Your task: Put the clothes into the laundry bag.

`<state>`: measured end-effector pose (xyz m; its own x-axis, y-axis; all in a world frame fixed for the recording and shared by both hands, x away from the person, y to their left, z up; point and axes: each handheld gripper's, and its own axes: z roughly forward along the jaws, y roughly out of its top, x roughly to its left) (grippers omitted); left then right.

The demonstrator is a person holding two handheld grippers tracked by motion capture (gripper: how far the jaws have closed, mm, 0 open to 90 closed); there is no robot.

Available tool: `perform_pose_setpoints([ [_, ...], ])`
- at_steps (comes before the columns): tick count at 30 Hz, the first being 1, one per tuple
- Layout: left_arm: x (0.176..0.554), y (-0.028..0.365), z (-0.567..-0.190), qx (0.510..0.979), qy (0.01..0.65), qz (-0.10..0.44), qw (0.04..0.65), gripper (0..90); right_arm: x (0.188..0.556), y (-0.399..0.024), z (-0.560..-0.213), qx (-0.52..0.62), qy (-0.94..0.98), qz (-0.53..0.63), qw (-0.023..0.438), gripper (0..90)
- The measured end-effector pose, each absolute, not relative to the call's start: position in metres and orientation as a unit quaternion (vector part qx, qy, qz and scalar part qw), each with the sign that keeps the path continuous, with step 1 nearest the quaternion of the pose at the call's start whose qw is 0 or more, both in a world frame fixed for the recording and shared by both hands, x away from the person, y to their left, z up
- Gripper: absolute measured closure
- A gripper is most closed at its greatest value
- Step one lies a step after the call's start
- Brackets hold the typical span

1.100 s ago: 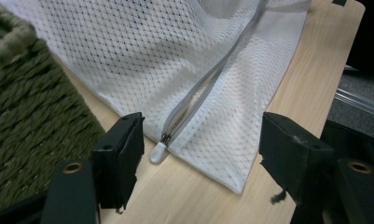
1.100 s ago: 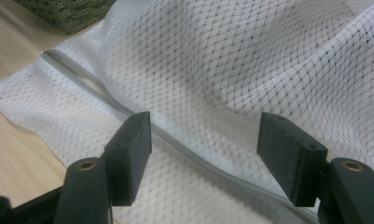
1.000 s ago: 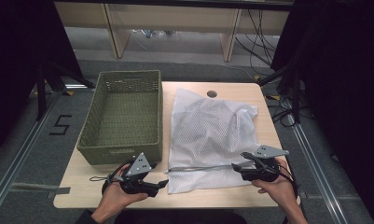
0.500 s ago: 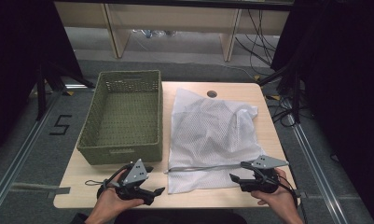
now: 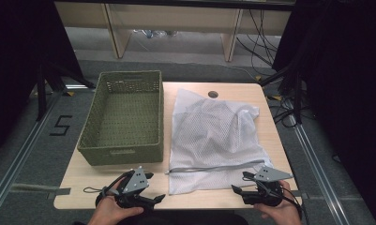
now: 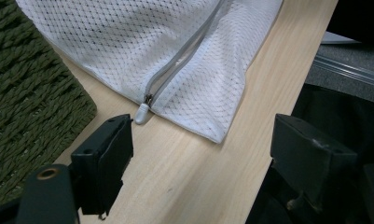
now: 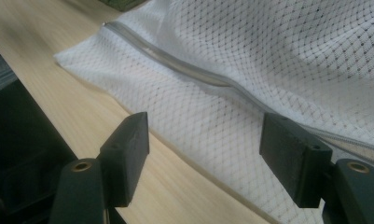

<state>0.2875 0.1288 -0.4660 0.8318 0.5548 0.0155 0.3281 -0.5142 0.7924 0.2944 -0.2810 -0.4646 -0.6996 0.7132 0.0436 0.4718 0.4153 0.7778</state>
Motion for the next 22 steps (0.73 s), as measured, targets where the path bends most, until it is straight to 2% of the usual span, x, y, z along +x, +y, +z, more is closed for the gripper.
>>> perform_pose_setpoints([
  [22,0.2928,0.1271,-0.4680,0.859,0.265,0.129,0.420,21.6,0.2974,-0.2798,-0.4684,0.344,0.837,0.402,0.141,34.0],
])
